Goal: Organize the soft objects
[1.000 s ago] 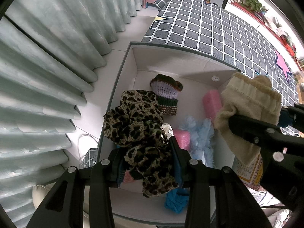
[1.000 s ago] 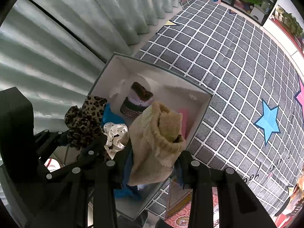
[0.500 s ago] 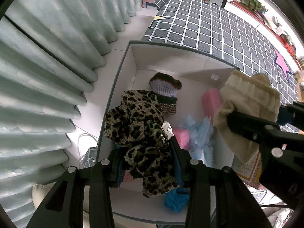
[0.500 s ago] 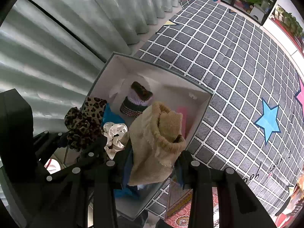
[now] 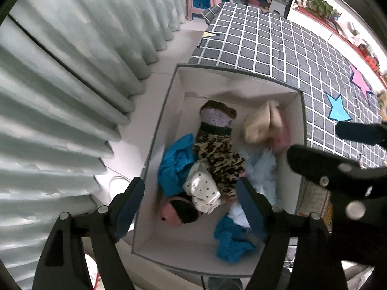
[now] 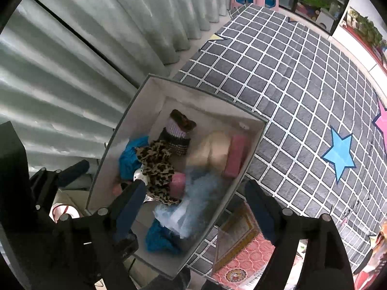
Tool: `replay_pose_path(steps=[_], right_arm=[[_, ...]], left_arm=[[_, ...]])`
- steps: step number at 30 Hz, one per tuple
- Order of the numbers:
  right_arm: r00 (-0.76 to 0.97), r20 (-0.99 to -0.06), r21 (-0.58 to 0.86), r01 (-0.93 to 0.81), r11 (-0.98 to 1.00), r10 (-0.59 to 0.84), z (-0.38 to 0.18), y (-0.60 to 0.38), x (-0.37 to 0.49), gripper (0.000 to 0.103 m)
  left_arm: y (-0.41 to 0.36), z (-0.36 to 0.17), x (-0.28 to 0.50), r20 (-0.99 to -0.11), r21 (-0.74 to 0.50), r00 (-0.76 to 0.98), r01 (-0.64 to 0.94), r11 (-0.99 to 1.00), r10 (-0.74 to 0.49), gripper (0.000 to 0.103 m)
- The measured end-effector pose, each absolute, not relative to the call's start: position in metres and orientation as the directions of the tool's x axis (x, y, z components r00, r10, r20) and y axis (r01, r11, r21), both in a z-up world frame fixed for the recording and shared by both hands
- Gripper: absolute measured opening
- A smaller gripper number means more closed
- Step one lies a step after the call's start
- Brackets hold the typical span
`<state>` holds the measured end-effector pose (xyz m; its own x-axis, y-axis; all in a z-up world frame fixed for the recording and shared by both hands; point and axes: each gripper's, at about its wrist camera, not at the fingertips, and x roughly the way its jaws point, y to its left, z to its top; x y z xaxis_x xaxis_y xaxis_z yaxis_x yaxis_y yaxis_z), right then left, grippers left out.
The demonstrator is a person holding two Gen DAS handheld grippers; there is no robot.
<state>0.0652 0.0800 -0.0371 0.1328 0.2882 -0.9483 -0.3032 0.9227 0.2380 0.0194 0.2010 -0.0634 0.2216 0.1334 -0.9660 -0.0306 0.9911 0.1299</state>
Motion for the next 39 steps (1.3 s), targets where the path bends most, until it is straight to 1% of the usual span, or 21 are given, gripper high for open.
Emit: replay_pose_path(steps=[3, 5, 6, 7, 8, 10, 13, 21, 25, 29, 39], right_arm=[[0.145, -0.949, 0.225, -0.309, 0.924, 0.280, -0.031, 0.076, 0.062, 0.085], [0.155, -0.947, 0.226, -0.308, 0.924, 0.283, -0.027, 0.073, 0.059, 0.085], [0.158, -0.946, 0.226, -0.308, 0.924, 0.284, -0.025, 0.071, 0.056, 0.091], [0.161, -0.946, 0.222, -0.309, 0.925, 0.281, -0.022, 0.070, 0.054, 0.103], [0.170, -0.945, 0.219, -0.313, 0.924, 0.281, -0.020, 0.069, 0.051, 0.103], [0.177, -0.943, 0.215, -0.317, 0.924, 0.281, -0.015, 0.069, 0.047, 0.103], [0.179, -0.942, 0.218, -0.323, 0.921, 0.285, -0.008, 0.071, 0.039, 0.103], [0.175, -0.946, 0.203, -0.339, 0.919, 0.273, 0.003, 0.075, 0.015, 0.103], [0.184, -0.947, 0.188, -0.346, 0.919, 0.263, 0.004, 0.077, 0.004, 0.103], [0.193, -0.948, 0.171, -0.362, 0.916, 0.253, 0.007, 0.083, -0.005, 0.103], [0.194, -0.943, 0.185, -0.369, 0.911, 0.270, 0.011, 0.092, -0.022, 0.103]], left_arm=[[0.204, -0.046, 0.008, -0.936, 0.146, 0.314, -0.054, 0.988, 0.156, 0.081], [0.205, -0.024, -0.006, -0.882, 0.194, 0.419, -0.092, 0.977, 0.215, 0.083], [0.206, -0.017, -0.011, -0.864, 0.209, 0.444, -0.109, 0.972, 0.236, 0.084], [0.206, -0.011, -0.015, -0.853, 0.217, 0.459, -0.123, 0.968, 0.249, 0.085], [0.208, -0.008, -0.018, -0.858, 0.207, 0.453, -0.124, 0.970, 0.241, 0.085], [0.212, -0.011, -0.019, -0.902, 0.137, 0.400, -0.091, 0.986, 0.162, 0.085], [0.217, -0.017, -0.024, -0.937, 0.092, 0.331, -0.084, 0.992, 0.115, 0.085], [0.215, -0.018, -0.052, -0.963, 0.081, 0.252, -0.057, 0.995, 0.093, 0.085], [0.221, -0.022, -0.063, -0.969, 0.077, 0.228, -0.072, 0.994, 0.092, 0.085], [0.225, -0.022, -0.068, -0.971, 0.090, 0.214, -0.072, 0.993, 0.103, 0.085], [0.221, -0.017, -0.075, -0.970, 0.113, 0.214, -0.028, 0.993, 0.116, 0.085]])
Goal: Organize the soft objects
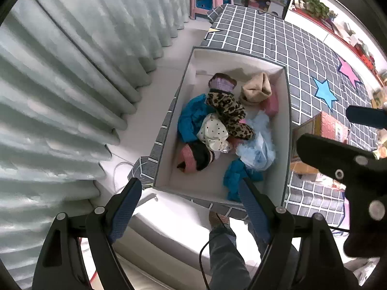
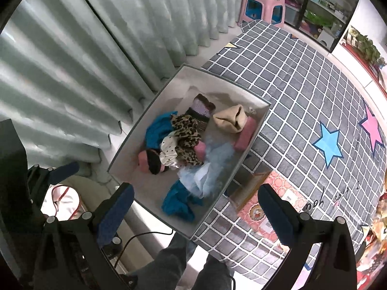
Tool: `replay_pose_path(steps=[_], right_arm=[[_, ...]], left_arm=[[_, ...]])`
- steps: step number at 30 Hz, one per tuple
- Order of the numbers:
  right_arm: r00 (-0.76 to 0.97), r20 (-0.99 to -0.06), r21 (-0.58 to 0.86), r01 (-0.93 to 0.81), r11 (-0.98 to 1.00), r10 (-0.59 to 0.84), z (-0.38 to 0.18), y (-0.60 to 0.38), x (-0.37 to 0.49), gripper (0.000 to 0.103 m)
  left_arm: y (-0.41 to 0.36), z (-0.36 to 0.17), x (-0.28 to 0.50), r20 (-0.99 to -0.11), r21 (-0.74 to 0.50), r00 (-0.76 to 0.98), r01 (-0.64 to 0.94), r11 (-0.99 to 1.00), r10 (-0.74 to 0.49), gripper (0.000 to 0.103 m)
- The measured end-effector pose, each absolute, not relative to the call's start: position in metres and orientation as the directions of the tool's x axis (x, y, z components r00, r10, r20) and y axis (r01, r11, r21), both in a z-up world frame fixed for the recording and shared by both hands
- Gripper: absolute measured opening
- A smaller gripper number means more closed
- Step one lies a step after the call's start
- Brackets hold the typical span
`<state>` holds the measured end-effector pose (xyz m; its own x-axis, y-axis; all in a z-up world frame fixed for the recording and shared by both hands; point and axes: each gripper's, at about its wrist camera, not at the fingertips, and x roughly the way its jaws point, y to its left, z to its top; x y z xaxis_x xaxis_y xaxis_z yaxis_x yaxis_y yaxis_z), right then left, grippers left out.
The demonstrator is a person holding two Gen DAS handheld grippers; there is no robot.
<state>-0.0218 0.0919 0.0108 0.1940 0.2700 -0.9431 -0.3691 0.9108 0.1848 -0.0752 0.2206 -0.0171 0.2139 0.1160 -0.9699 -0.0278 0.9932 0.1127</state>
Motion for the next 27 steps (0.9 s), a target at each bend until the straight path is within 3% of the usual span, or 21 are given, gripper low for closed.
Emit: replay_pose_path(steps=[17, 27], right_arm=[[0.211, -0.933, 0.212, -0.328, 0.921, 0.290, 0.011, 0.088, -0.034, 0.103], [0.213, -0.935, 0.204, -0.329, 0.922, 0.283, 0.009, 0.088, -0.034, 0.103]], left_arm=[[0.216, -0.019, -0.075, -0.971, 0.138, 0.203, 0.029, 0.990, 0.129, 0.085], [0.222, -0.026, -0.072, -0.977, 0.070, 0.202, 0.010, 0.997, 0.067, 0.085]])
